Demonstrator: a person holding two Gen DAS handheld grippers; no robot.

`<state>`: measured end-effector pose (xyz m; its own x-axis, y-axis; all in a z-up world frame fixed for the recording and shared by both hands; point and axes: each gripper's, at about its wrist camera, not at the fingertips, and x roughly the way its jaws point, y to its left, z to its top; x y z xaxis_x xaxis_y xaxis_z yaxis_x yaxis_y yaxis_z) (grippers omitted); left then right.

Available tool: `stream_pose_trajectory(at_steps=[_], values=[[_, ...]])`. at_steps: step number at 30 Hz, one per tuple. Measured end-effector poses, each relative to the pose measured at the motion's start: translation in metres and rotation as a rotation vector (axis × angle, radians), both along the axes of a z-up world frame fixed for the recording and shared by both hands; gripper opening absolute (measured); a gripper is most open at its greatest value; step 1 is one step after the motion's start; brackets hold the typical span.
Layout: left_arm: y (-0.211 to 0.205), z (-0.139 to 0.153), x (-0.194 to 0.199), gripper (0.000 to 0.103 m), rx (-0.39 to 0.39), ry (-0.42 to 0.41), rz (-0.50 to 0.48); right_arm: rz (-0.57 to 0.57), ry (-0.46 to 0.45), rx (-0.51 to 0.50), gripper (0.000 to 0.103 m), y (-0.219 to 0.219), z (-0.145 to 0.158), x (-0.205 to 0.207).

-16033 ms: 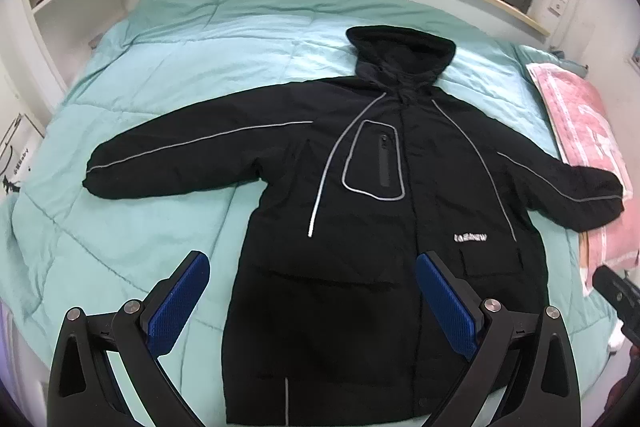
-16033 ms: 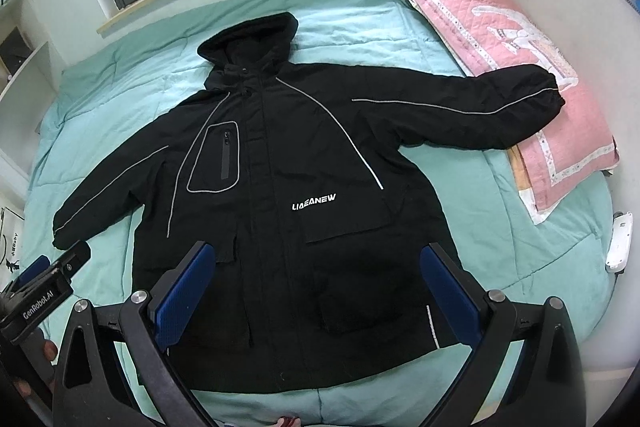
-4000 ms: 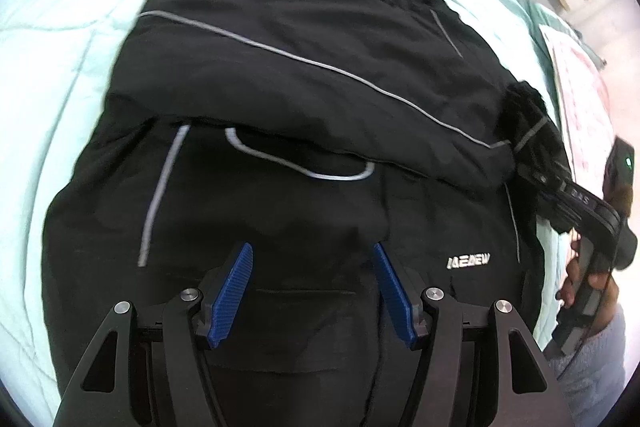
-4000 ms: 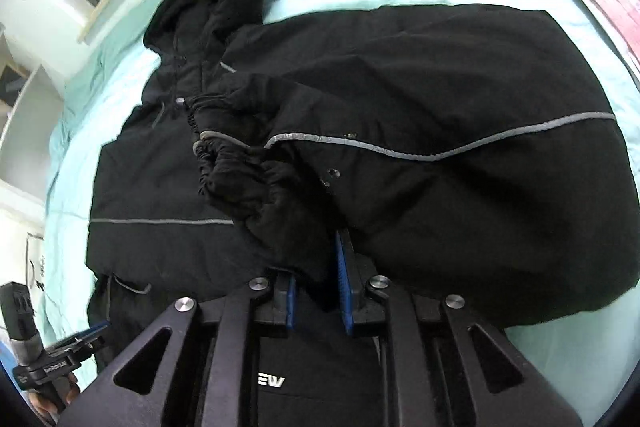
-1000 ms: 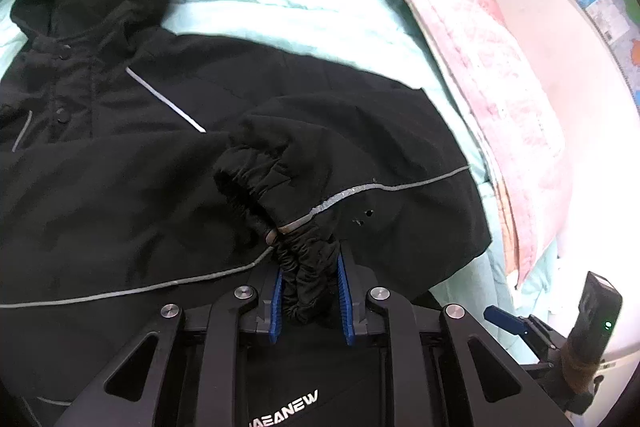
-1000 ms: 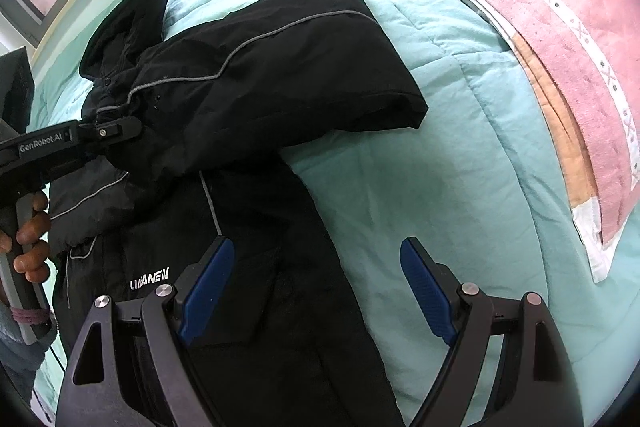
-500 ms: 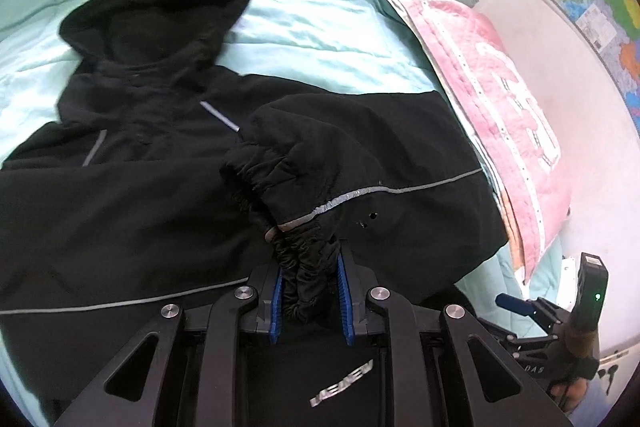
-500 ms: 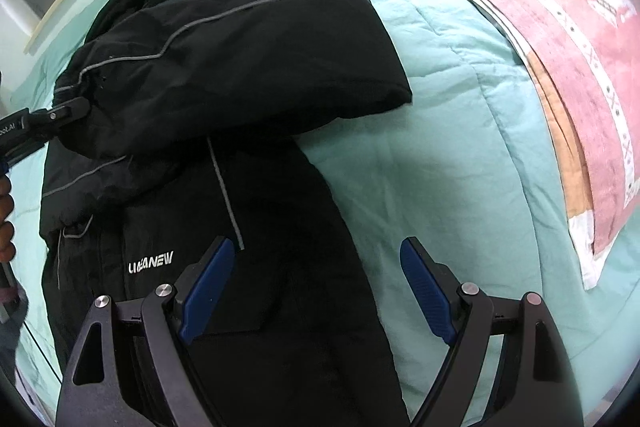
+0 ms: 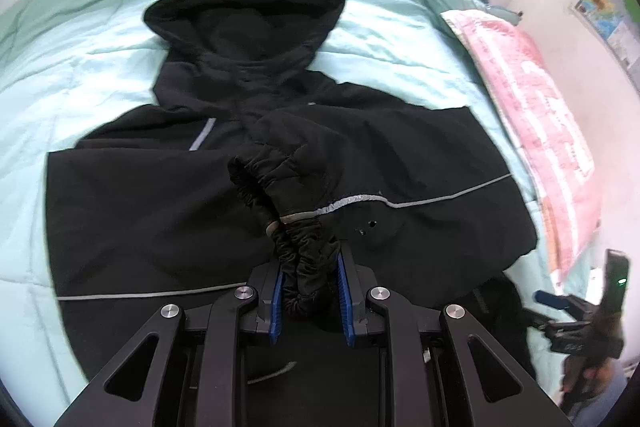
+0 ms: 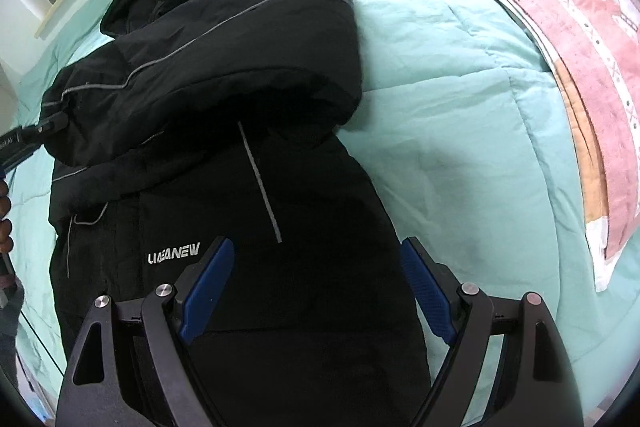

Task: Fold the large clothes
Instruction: 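Drag the held sleeve cuff across the jacket toward the hood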

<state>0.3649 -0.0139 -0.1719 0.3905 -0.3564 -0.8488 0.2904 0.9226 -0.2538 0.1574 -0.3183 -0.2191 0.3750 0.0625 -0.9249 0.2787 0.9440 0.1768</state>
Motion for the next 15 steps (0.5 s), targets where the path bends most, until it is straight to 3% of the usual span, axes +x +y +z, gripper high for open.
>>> stream_pose_trajectory(at_steps=[4, 15], values=[[0.011, -0.002, 0.004, 0.023, 0.072, -0.014, 0.028, -0.014, 0.006, -0.002, 0.086, -0.003, 0.000, -0.002], [0.083, 0.006, 0.011, 0.023, 0.073, -0.031, 0.194, -0.033, 0.021, 0.002, 0.086, -0.012, 0.001, -0.006]])
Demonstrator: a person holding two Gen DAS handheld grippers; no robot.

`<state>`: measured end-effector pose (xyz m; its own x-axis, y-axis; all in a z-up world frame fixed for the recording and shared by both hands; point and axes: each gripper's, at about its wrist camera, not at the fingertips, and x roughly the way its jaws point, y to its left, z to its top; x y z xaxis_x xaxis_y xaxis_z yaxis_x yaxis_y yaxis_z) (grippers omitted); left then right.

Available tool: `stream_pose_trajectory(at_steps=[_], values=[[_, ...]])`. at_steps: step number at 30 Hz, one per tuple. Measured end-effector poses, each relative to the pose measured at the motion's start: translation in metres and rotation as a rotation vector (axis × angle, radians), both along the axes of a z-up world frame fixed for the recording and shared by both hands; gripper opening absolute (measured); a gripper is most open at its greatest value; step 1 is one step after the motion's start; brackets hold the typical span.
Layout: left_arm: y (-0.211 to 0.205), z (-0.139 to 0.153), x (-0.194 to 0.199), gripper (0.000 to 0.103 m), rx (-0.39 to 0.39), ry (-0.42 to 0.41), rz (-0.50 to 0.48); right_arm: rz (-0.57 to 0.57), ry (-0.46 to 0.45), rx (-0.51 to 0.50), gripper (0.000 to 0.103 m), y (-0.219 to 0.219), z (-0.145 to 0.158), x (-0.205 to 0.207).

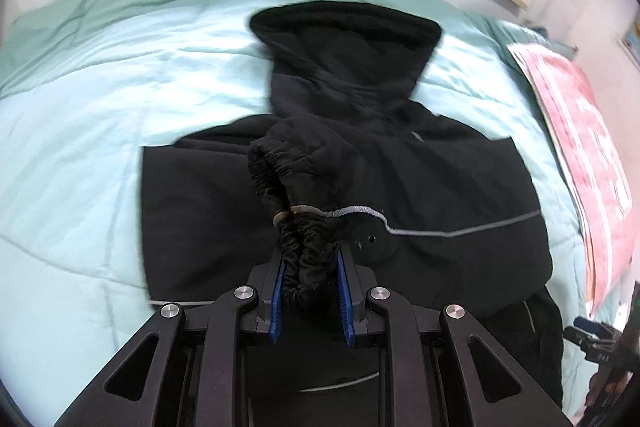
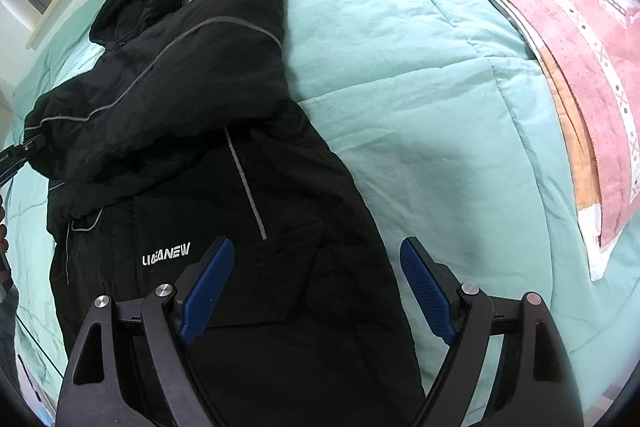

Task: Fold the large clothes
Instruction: 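Drag the held sleeve cuff across the jacket toward the hood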

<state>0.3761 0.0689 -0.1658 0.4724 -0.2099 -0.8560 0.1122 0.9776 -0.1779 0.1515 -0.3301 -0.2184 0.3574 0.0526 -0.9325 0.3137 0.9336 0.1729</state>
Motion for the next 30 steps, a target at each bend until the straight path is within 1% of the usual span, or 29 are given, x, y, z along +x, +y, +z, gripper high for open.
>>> stream_pose_trajectory(at_steps=[3, 6, 11, 15, 18, 23, 30], values=[[0.017, 0.000, -0.002, 0.023, -0.006, 0.004, 0.022, 0.009, 0.005, 0.000, 0.086, 0.005, -0.001, 0.001], [0.025, 0.001, -0.007, 0.023, -0.011, -0.003, 0.025, 0.025, 0.007, -0.002, 0.086, 0.011, 0.000, 0.004], [0.023, 0.005, -0.011, 0.023, 0.011, -0.013, 0.021, 0.049, 0.011, -0.014, 0.086, 0.017, 0.001, 0.006], [0.023, 0.016, -0.021, 0.023, 0.001, -0.051, 0.018, 0.041, 0.011, -0.015, 0.086, 0.015, 0.002, 0.005], [0.025, 0.017, -0.023, 0.023, 0.012, -0.054, 0.014, 0.036, 0.010, -0.016, 0.086, 0.014, 0.002, 0.004], [0.031, 0.000, -0.021, 0.023, 0.027, 0.000, 0.046, 0.041, 0.018, -0.008, 0.086, 0.015, 0.000, 0.005], [0.027, -0.036, -0.018, 0.023, 0.077, 0.074, 0.082, 0.053, 0.036, 0.001, 0.086, 0.018, -0.005, 0.006]])
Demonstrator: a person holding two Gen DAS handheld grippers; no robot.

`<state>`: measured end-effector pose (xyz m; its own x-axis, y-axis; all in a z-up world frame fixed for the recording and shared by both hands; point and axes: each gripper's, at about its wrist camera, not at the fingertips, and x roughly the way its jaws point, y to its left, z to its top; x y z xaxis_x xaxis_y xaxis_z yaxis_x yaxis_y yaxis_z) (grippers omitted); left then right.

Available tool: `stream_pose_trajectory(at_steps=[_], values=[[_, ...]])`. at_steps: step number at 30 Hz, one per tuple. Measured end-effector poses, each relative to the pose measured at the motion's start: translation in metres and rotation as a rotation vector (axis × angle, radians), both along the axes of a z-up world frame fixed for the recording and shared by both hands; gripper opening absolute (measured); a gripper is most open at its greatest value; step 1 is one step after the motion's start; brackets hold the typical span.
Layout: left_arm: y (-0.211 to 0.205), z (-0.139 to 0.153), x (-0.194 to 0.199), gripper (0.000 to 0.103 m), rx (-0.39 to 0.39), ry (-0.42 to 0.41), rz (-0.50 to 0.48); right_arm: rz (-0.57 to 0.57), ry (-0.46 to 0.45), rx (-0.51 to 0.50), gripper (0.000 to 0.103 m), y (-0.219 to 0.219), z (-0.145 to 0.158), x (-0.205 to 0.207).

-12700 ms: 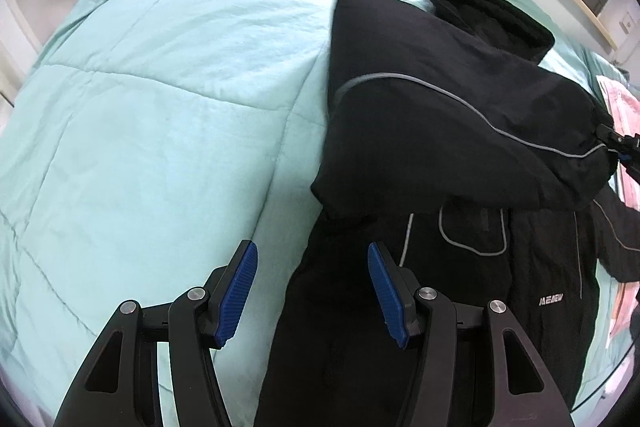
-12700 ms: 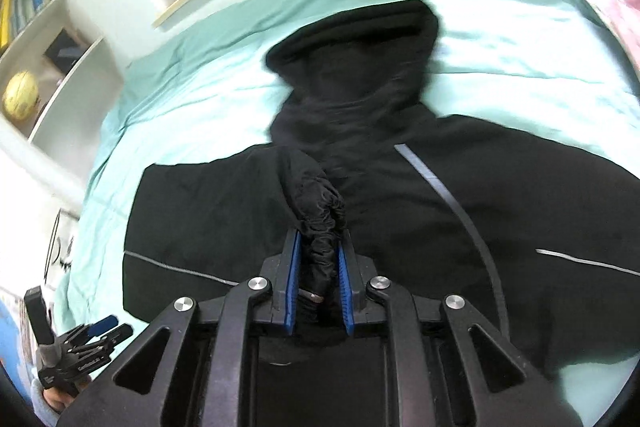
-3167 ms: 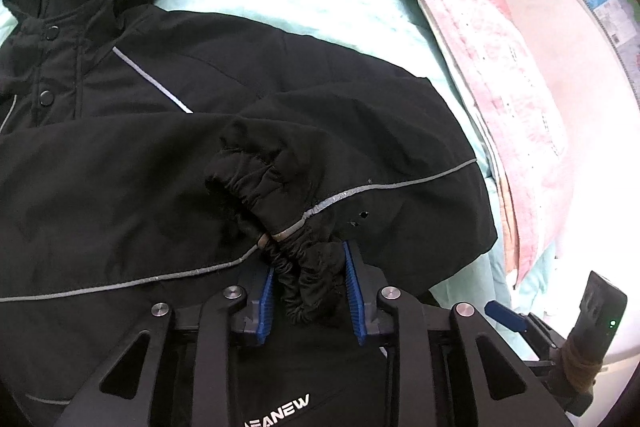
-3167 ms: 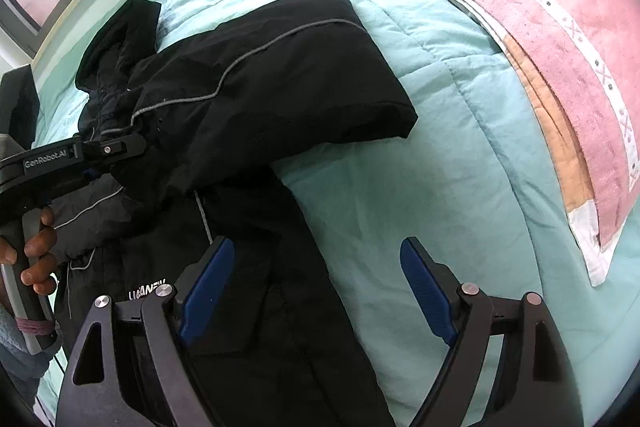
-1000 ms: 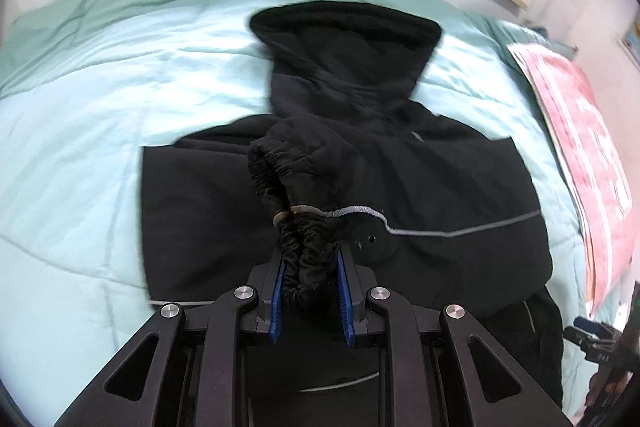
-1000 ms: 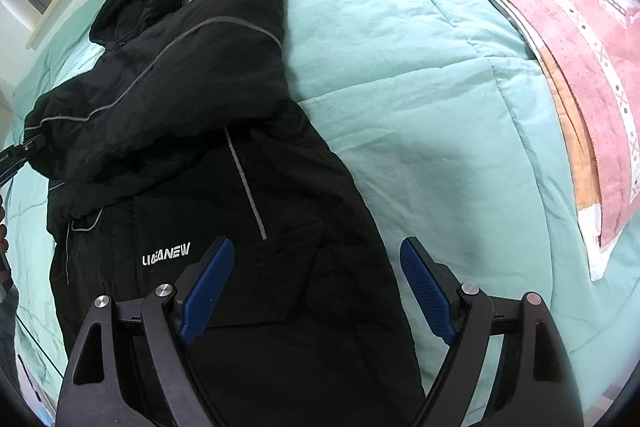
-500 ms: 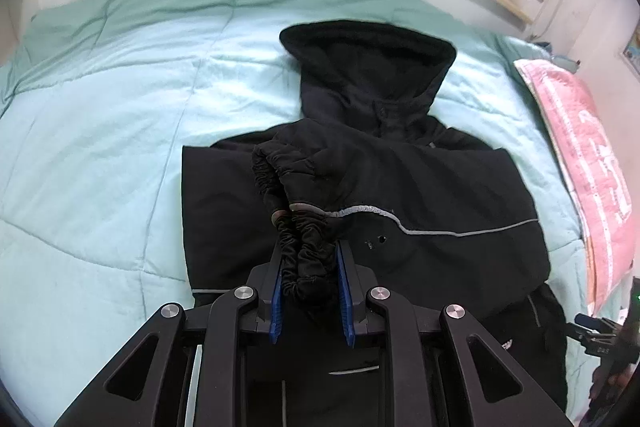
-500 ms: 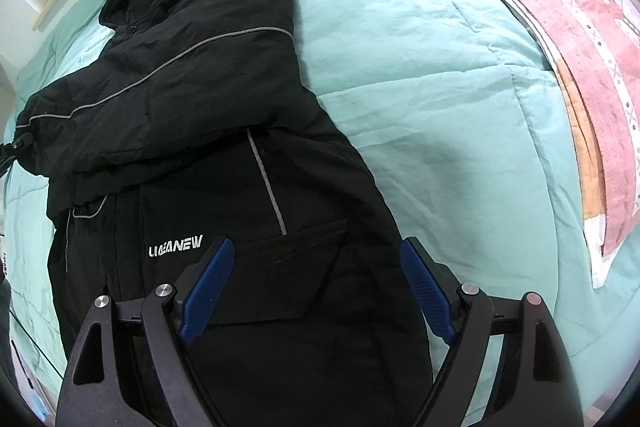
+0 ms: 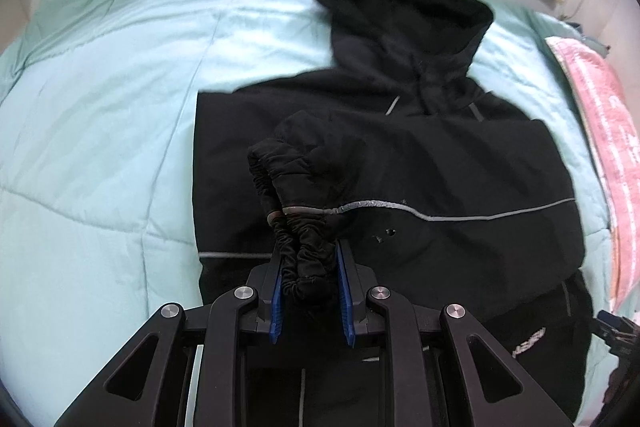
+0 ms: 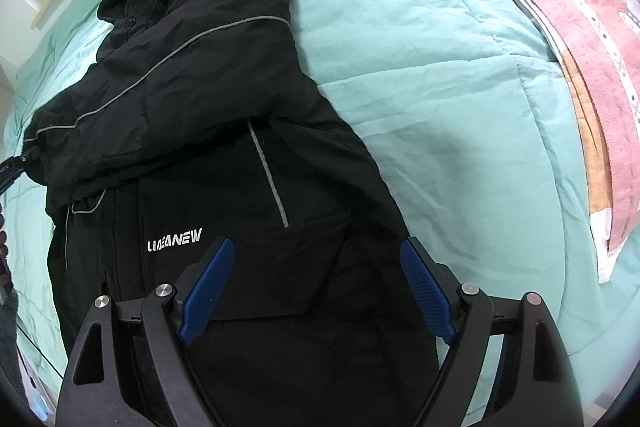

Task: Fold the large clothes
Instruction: 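Drag the held sleeve cuff across the jacket toward the hood, then open the left gripper to release the sleeve cuff on the jacket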

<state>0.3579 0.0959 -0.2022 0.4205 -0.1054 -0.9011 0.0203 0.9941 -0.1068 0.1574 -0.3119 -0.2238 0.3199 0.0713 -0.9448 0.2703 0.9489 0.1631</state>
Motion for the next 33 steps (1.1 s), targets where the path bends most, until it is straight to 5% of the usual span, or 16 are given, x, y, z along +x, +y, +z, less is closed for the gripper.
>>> stream_pose_trajectory(at_steps=[18, 24, 33], values=[[-0.021, -0.054, 0.008, 0.029, 0.169, 0.087, -0.003, -0.044, -0.009, 0.097, 0.086, -0.003, -0.009, 0.001], [-0.029, -0.045, 0.009, 0.042, 0.240, 0.110, 0.001, -0.030, -0.028, 0.107, 0.086, 0.002, 0.000, 0.000], [0.001, -0.012, -0.011, 0.052, 0.186, 0.237, 0.118, -0.079, -0.163, 0.119, 0.086, -0.024, 0.056, 0.000]])
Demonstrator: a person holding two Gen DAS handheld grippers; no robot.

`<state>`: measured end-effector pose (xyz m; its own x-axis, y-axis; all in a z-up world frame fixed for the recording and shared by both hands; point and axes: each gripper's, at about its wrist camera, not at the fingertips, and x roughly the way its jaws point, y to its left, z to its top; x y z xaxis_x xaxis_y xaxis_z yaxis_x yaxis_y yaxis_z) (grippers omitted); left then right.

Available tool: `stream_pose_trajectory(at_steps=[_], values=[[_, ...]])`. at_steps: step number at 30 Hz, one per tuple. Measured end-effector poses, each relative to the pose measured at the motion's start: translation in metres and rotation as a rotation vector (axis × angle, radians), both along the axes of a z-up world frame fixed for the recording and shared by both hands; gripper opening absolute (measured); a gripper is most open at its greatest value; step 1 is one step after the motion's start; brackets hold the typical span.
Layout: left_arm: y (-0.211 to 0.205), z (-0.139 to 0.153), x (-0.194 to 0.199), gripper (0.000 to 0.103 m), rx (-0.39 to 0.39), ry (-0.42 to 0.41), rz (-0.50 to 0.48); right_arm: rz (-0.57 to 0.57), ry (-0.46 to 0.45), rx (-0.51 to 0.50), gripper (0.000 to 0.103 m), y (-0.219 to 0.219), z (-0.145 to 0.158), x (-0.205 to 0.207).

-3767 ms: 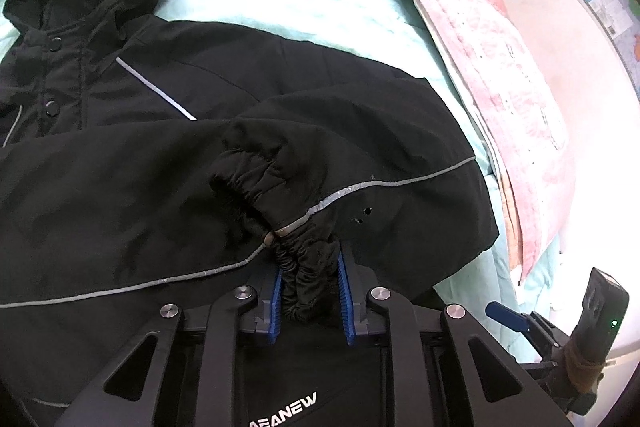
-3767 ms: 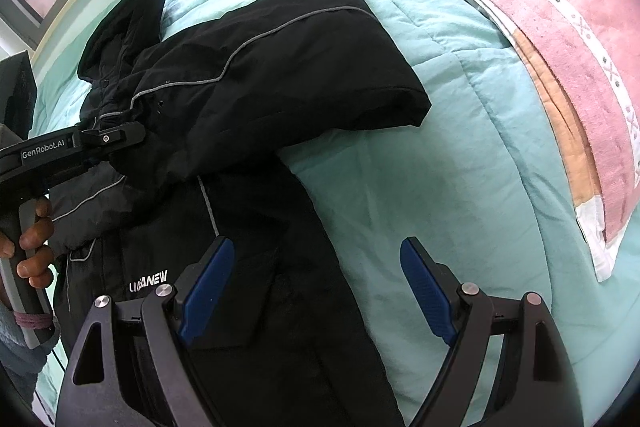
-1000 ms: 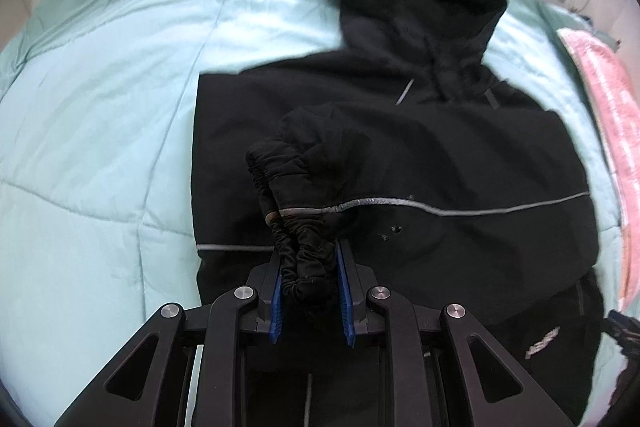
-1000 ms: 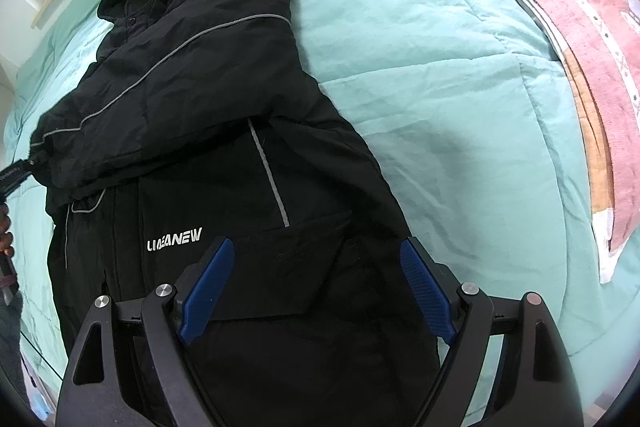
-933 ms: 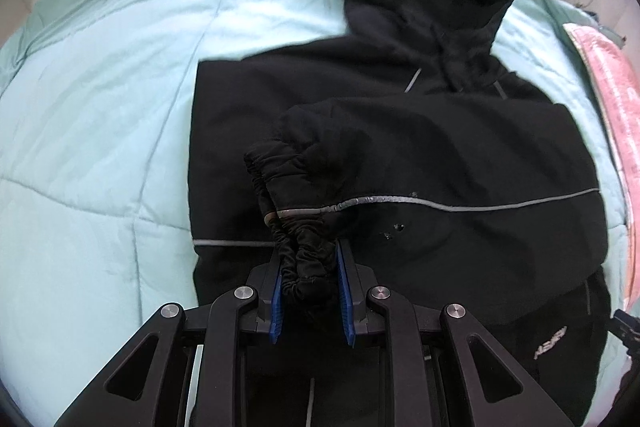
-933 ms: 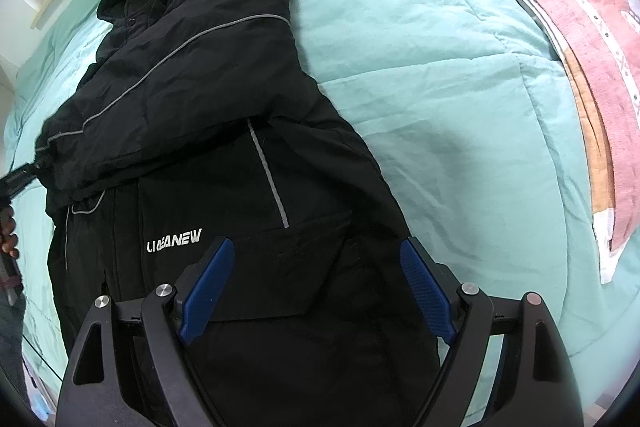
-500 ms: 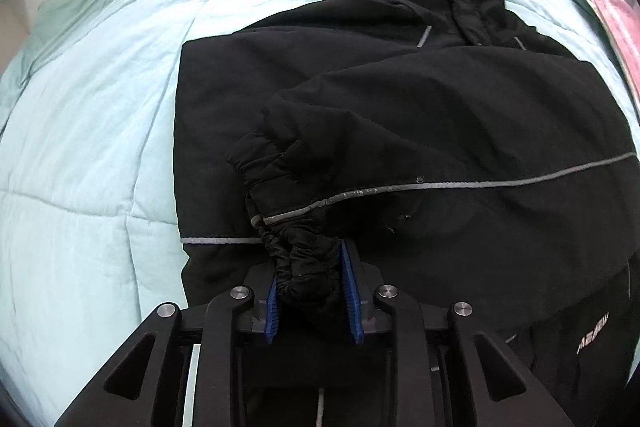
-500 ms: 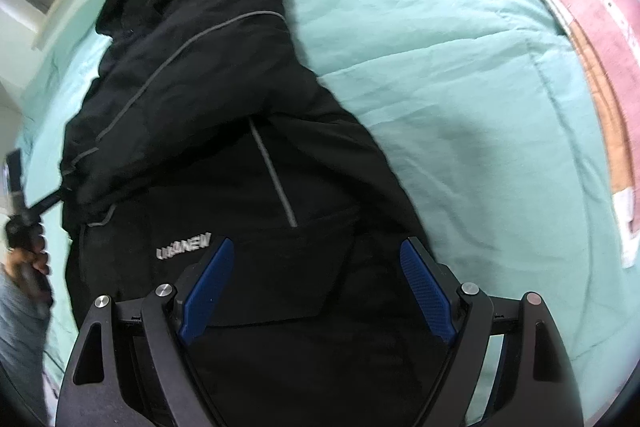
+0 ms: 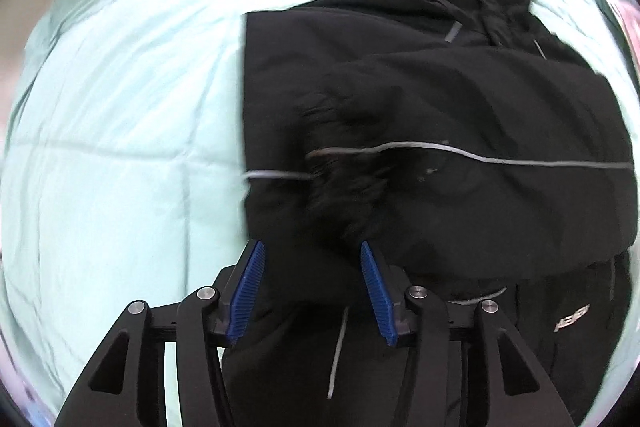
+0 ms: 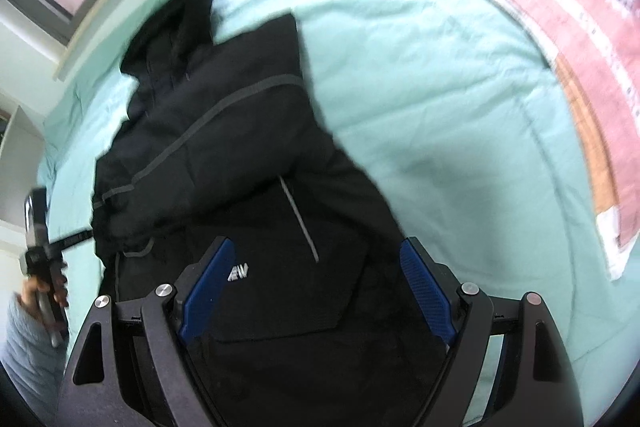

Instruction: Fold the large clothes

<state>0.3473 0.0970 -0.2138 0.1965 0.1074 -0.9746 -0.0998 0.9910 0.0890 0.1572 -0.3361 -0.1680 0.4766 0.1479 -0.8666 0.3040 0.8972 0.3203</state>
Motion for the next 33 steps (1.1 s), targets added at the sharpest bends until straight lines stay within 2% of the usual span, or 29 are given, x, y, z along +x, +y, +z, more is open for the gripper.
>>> stream_pose_trajectory(at_steps=[3, 8, 13, 14, 16, 18, 20, 21, 26, 28, 31, 33], values=[[0.015, 0.019, -0.006, 0.052, 0.006, -0.013, 0.033, 0.008, -0.060, -0.031, 0.086, -0.005, 0.028, 0.003], [0.028, 0.071, -0.011, 0.052, -0.015, -0.099, 0.025, 0.065, -0.222, 0.010, 0.086, -0.011, 0.092, 0.017], [0.040, 0.132, -0.013, 0.052, -0.107, -0.210, 0.045, 0.091, -0.420, -0.049, 0.087, -0.017, 0.178, 0.033], [0.042, 0.146, -0.017, 0.052, -0.132, -0.232, 0.049, 0.094, -0.450, -0.069, 0.087, -0.018, 0.194, 0.035], [0.045, 0.176, -0.021, 0.052, -0.148, -0.278, 0.044, 0.113, -0.501, -0.177, 0.087, -0.012, 0.225, 0.038], [0.045, 0.200, -0.018, 0.052, -0.121, -0.336, 0.023, 0.147, -0.524, -0.270, 0.087, -0.003, 0.250, 0.042], [0.044, 0.231, -0.018, 0.052, -0.105, -0.405, 0.002, 0.156, -0.536, -0.314, 0.087, 0.001, 0.270, 0.045], [0.044, 0.246, -0.019, 0.052, -0.103, -0.443, -0.007, 0.151, -0.543, -0.304, 0.087, 0.000, 0.281, 0.047], [0.039, 0.316, -0.019, 0.052, -0.062, -0.611, -0.054, 0.088, -0.607, -0.075, 0.087, -0.025, 0.319, 0.064], [0.036, 0.338, -0.014, 0.052, -0.117, -0.632, -0.083, 0.088, -0.658, -0.072, 0.087, -0.024, 0.338, 0.069], [0.034, 0.352, 0.004, 0.052, -0.216, -0.601, -0.086, 0.153, -0.719, -0.129, 0.088, -0.008, 0.372, 0.082], [0.031, 0.354, 0.008, 0.052, -0.217, -0.624, -0.079, 0.199, -0.746, -0.142, 0.088, 0.005, 0.385, 0.088]])
